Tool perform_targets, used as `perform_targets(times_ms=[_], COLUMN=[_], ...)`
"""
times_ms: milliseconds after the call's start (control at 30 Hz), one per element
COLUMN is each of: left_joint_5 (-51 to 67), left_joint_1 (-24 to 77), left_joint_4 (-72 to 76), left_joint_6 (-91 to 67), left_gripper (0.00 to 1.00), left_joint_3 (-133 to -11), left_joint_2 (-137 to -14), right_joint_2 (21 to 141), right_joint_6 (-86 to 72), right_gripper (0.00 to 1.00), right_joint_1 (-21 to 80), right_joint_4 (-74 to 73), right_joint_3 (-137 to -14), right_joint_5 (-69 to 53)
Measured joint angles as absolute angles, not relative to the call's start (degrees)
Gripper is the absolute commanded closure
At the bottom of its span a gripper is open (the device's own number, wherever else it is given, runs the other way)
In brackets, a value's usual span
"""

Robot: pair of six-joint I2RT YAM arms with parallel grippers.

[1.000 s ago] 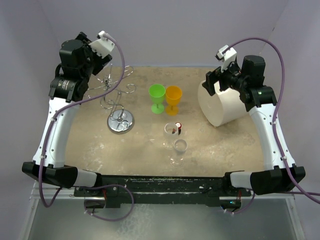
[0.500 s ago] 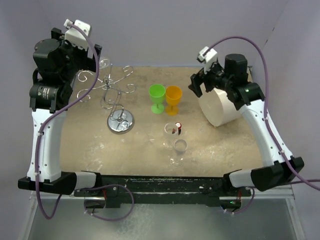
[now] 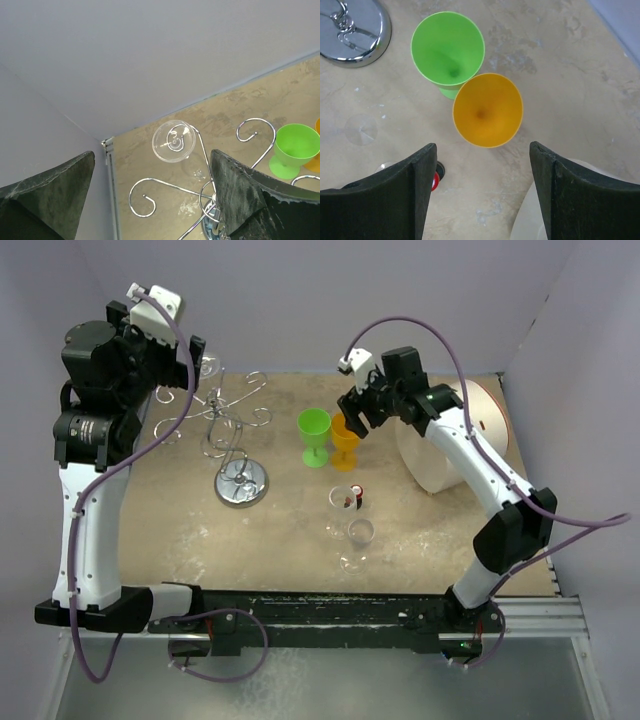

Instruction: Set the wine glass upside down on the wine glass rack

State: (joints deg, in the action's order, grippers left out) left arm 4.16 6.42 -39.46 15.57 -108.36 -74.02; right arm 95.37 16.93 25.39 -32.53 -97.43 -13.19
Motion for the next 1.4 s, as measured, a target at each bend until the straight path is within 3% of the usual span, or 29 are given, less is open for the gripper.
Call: perform_targets(times_ms=[467, 733, 1033, 1200, 1400], left_joint_5=[4.5, 4.5, 4.5, 4.5, 4.5], left_joint_1=[5.7, 5.7, 5.7, 5.7, 5.7], left_joint_4=[-41.5, -41.7, -42.2, -42.3, -42.5], left_joint_6=[15.6, 15.6, 15.6, 15.7, 15.8], left_gripper=[0.01, 0.01, 0.01, 0.01, 0.01], left_joint_3=[-108.3, -108.3, -109.2, -109.4, -109.7], left_joint_2=[-74.1, -75.0, -76.4, -76.9, -77.4], right_joint_2=[97.0, 99.7, 105.7, 108.9, 111.9], right_joint_6=[19.0, 15.6, 13.0, 11.9, 10.9], right_gripper=[0.28, 0.35, 0.42, 0.5, 0.66], right_joint_1=[32.4, 31.5, 28.0, 25.8, 25.1], right_joint_4=[-36.0, -33.9, -34.0, -34.0, -34.5], right_joint_3=[-97.4, -98.7, -101.9, -103.6, -104.9], right_joint_5=[-11.6, -2.6, -0.3, -1.1, -2.3])
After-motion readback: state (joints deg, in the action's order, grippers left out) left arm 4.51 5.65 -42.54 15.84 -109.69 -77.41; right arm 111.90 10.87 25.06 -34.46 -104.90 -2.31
